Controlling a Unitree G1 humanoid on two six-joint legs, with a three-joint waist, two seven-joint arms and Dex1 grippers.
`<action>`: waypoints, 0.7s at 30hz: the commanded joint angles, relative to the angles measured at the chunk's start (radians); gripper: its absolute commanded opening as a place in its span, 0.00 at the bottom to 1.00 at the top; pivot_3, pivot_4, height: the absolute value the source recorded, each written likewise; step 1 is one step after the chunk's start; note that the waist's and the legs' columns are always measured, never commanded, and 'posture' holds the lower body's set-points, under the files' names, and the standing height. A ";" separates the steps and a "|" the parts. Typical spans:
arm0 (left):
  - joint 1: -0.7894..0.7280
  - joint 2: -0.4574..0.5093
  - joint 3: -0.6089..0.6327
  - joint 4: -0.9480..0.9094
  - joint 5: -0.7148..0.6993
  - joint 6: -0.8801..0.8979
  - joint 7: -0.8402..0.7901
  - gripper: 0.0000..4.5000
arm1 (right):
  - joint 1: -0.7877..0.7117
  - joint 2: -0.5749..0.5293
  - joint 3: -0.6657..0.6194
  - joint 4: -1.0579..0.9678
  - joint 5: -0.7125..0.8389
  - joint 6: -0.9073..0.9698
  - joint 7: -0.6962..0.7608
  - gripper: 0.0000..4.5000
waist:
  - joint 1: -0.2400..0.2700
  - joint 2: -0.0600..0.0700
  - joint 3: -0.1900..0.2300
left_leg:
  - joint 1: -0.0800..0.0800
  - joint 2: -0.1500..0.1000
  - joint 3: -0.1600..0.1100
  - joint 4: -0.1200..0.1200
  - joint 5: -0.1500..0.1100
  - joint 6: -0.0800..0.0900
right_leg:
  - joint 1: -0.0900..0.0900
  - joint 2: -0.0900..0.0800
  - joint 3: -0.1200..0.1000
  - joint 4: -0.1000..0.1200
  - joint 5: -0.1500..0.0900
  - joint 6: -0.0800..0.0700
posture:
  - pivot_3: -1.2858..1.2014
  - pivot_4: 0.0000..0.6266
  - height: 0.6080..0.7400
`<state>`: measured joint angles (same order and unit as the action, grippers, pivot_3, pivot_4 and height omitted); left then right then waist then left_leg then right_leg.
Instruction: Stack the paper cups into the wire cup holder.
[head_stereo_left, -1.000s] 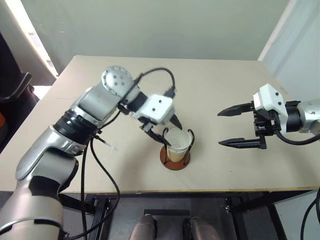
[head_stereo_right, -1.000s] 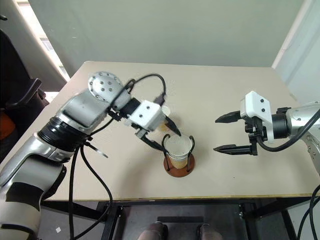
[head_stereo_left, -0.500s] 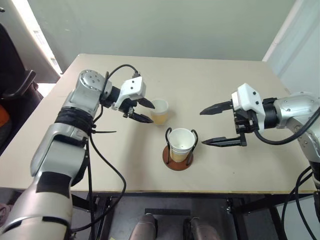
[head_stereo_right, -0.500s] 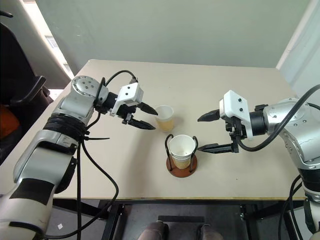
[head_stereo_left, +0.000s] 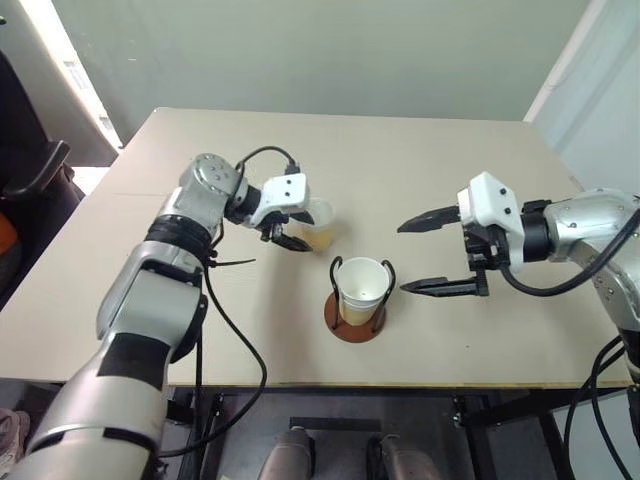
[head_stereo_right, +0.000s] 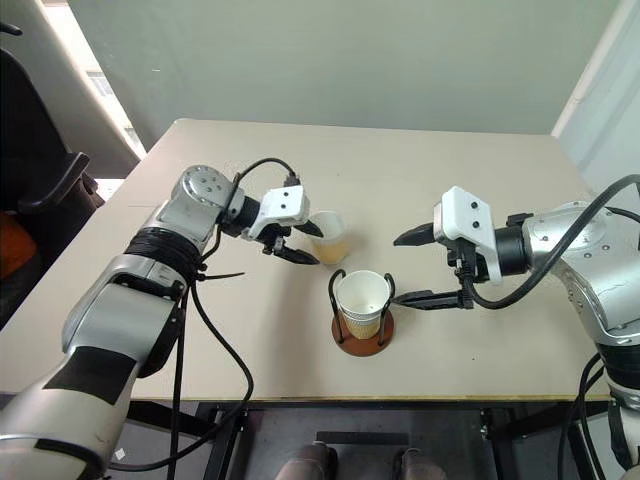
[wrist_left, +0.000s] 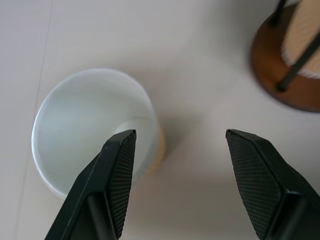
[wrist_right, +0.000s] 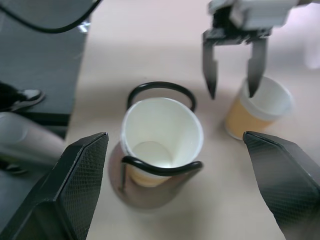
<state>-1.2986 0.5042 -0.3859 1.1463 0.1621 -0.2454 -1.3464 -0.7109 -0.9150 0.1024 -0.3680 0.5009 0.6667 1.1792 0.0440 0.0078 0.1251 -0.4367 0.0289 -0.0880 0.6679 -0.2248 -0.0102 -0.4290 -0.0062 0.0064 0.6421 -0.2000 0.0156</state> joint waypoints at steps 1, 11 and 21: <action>-0.027 -0.012 0.025 0.005 0.010 -0.024 -0.005 0.47 | -0.013 0.008 -0.020 -0.002 -0.030 -0.008 -0.049 1.00 | 0.000 0.000 0.000 | 0.000 0.000 0.000 0.000 0.000 0.000 | 0.000 0.000 0.000 0.000 0.000 0.000 | 0.52 0.24 1.00; -0.024 0.014 0.067 -0.013 0.007 -0.035 -0.069 0.01 | -0.028 0.035 -0.018 0.027 -0.053 -0.022 -0.068 1.00 | -0.003 0.000 0.000 | 0.000 0.000 0.000 0.000 0.000 0.000 | 0.000 0.001 0.000 0.000 0.000 0.001 | 0.52 0.24 1.00; -0.008 0.188 0.043 -0.594 -0.529 0.284 -0.268 0.01 | 0.027 -0.060 -0.121 -0.016 0.096 -0.017 0.098 1.00 | -0.002 0.000 0.000 | -0.005 0.000 0.004 0.000 0.005 -0.009 | -0.005 0.002 0.002 0.000 -0.001 0.003 | 0.52 0.24 1.00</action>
<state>-1.2958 0.6695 -0.3301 0.6822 -0.2350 -0.0347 -1.5729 -0.6797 -0.9579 0.0244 -0.3618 0.5682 0.6604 1.2601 0.0424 0.0075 0.1251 -0.4419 0.0287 -0.0829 0.6683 -0.2200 -0.0194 -0.4336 -0.0044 0.0091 0.6418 -0.2017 0.0186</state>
